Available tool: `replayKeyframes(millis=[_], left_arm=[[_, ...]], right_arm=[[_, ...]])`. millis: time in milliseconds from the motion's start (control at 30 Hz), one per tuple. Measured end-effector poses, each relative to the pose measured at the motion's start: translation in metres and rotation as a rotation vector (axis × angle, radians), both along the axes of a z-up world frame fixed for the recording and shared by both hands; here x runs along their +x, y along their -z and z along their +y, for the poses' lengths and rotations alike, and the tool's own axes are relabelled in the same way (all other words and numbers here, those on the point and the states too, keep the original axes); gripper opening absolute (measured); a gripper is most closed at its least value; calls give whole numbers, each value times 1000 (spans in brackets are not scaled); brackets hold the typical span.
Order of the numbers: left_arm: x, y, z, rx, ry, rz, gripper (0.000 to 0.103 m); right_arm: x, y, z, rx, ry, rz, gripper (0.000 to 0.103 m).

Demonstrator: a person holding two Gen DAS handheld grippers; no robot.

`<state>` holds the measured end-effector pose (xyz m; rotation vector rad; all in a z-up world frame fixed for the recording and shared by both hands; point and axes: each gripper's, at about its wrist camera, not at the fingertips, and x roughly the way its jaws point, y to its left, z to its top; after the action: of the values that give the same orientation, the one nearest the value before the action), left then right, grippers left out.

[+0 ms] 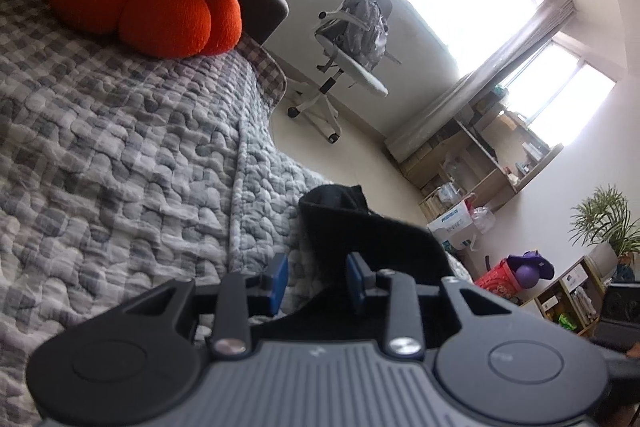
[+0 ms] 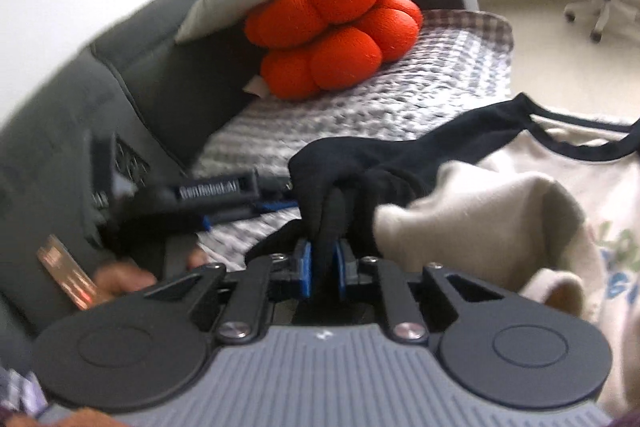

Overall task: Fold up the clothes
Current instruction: 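Lift the black garment with both grippers toward the orange cushions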

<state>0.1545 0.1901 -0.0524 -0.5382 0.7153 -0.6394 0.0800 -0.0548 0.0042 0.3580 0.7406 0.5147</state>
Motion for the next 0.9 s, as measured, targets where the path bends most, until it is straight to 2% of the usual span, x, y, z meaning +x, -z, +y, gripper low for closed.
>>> replayKeyframes(millis=[167,333,600,900], left_arm=[[1,-2,15,-7,-20,-2,39],[3,1,36,-26,-44,20,44],[5,11,57,-58,31,27,53],[-1,11,46,8,107,-62,57]], right_arm=[[11,-13,-4,110,14,19,15],[31,-20,0,135,27,23,15],[65,-21,9,141,50,36,15],[97,-12,12,163,77,94,15]])
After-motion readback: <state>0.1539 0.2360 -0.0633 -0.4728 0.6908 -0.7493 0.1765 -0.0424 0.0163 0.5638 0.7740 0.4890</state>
